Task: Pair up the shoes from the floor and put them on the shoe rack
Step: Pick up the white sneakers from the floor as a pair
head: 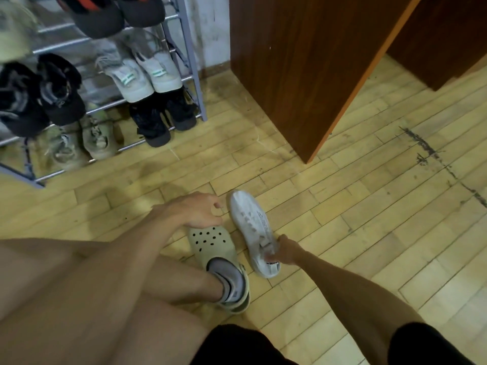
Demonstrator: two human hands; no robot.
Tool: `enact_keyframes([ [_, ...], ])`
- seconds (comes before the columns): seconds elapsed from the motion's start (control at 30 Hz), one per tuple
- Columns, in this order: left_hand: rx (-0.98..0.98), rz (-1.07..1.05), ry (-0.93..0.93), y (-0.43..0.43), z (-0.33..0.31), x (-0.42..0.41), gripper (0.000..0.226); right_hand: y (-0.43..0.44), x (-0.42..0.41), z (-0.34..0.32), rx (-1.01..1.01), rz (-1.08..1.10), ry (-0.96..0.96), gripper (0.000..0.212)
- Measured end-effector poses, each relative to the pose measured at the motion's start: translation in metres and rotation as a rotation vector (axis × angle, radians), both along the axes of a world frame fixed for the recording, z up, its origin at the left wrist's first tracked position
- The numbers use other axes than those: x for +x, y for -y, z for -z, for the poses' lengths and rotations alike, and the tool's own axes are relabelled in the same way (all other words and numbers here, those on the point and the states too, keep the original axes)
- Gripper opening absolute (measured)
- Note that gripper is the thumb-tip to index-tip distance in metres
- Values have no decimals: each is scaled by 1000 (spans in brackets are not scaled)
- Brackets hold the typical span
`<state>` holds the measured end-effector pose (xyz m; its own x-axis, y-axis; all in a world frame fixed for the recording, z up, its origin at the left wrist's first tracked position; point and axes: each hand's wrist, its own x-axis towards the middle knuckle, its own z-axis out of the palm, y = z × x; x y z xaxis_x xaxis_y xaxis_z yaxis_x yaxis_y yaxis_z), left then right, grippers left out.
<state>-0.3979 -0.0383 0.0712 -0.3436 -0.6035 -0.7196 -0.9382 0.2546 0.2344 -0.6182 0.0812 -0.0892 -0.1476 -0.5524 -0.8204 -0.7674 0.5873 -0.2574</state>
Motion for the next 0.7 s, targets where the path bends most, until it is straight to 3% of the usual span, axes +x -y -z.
enact_keyframes([
  [0.13, 13, -46, -14, 2, 1, 10, 55, 6, 10, 0, 82, 267, 126, 44],
  [0.27, -16, -82, -28, 1, -5, 17, 53, 22, 10, -23, 59, 292, 180, 19],
  [0.33, -37, -120, -46, 2, -10, 19, 40, 38, 14, -46, -11, 289, 213, 15],
  [0.4, -50, -201, -102, 5, -17, 20, 8, 58, 22, -75, -114, 279, 256, 16],
  [0.47, -47, -305, -187, 9, -30, 21, 14, 81, 32, -106, -196, 273, 328, 20],
  [0.53, -74, -392, -246, 14, -47, 26, 9, 106, 44, -137, -267, 257, 416, 38],
  [0.6, -101, -495, -316, 17, -68, 37, 23, 128, 63, -172, -343, 204, 486, 52],
  [0.7, -168, -651, -436, 22, -101, 54, 29, 154, 96, -221, -463, 93, 542, 55],
])
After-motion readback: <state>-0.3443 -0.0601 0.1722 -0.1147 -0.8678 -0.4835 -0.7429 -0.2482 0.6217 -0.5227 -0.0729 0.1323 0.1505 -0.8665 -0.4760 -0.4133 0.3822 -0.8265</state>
